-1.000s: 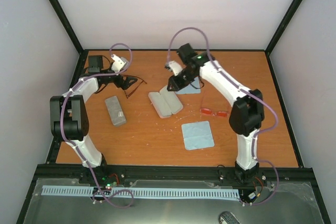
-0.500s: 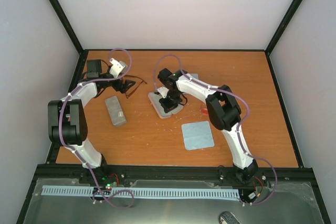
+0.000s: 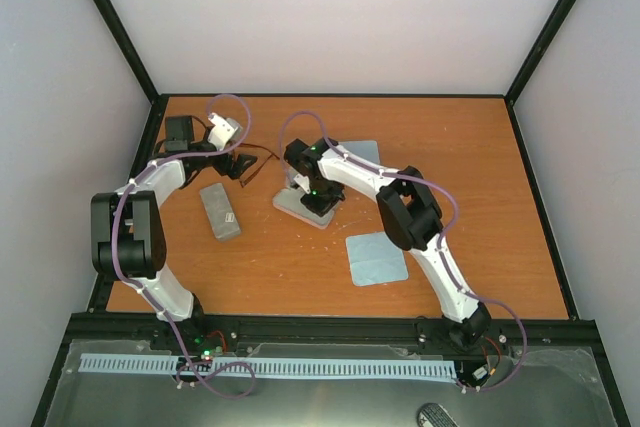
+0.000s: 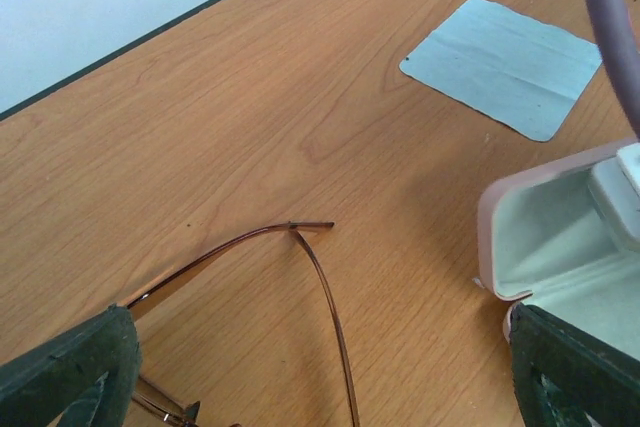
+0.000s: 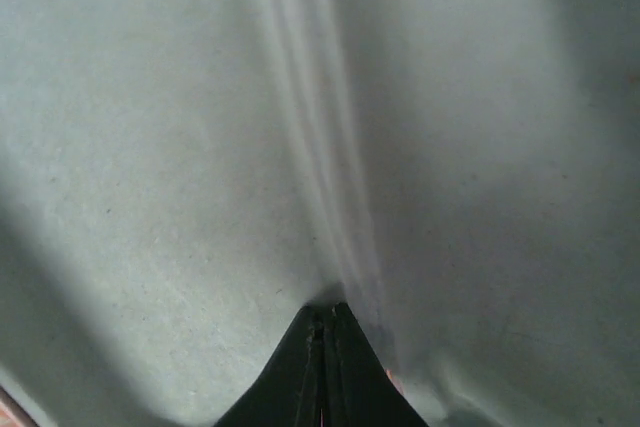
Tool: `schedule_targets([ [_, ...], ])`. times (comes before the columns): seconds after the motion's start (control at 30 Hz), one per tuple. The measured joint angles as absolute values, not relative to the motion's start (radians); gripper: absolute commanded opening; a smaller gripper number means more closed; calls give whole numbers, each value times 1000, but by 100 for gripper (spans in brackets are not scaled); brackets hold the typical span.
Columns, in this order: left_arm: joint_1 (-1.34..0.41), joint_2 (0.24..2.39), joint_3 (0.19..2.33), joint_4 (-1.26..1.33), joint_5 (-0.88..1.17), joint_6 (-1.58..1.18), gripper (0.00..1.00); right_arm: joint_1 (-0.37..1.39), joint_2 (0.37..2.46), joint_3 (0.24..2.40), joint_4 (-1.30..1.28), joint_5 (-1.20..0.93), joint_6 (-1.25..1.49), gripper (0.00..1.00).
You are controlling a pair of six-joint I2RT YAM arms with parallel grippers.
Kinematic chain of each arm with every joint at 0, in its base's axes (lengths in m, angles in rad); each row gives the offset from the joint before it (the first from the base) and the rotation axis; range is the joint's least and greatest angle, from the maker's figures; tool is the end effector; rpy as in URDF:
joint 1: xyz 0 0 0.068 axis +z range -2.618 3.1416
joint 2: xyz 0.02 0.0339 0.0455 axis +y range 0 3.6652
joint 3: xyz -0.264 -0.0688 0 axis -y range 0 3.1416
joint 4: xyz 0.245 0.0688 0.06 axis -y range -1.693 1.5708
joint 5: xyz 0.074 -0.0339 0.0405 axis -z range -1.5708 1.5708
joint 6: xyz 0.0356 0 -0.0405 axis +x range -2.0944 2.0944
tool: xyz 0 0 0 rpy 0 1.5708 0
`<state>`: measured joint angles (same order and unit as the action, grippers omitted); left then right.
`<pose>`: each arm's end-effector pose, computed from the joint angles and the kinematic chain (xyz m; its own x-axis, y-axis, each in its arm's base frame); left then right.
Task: Organize the sunglasses
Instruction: Adjust the sunglasses case at the center of the board.
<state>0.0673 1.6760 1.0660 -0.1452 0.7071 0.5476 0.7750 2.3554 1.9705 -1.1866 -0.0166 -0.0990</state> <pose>0.3572 0.0009 0.2156 -0.3648 0.3721 -0.8535 0.7153 0.6988 -0.0011 0.3254 0.3195 0.1544 -0.6418 -0.7669 -0.0009 -0.7668 0.6417 0.0166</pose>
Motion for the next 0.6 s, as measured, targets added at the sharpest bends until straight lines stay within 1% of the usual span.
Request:
schedule_targets([
  [0.23, 67, 1676, 1057, -123, 707, 524, 99, 776, 2436, 2086, -1196, 248, -123, 3],
  [0.37, 67, 1665, 1049, -118, 706, 519, 99, 765, 2490, 2168, -1169, 332, -133, 3],
  [0.53, 67, 1645, 1038, -99, 705, 511, 100, 750, 2502, 2166, -1071, 403, -191, 3],
  [0.6, 67, 1637, 1031, -88, 705, 506, 100, 746, 2492, 2131, -1002, 422, -245, 3],
])
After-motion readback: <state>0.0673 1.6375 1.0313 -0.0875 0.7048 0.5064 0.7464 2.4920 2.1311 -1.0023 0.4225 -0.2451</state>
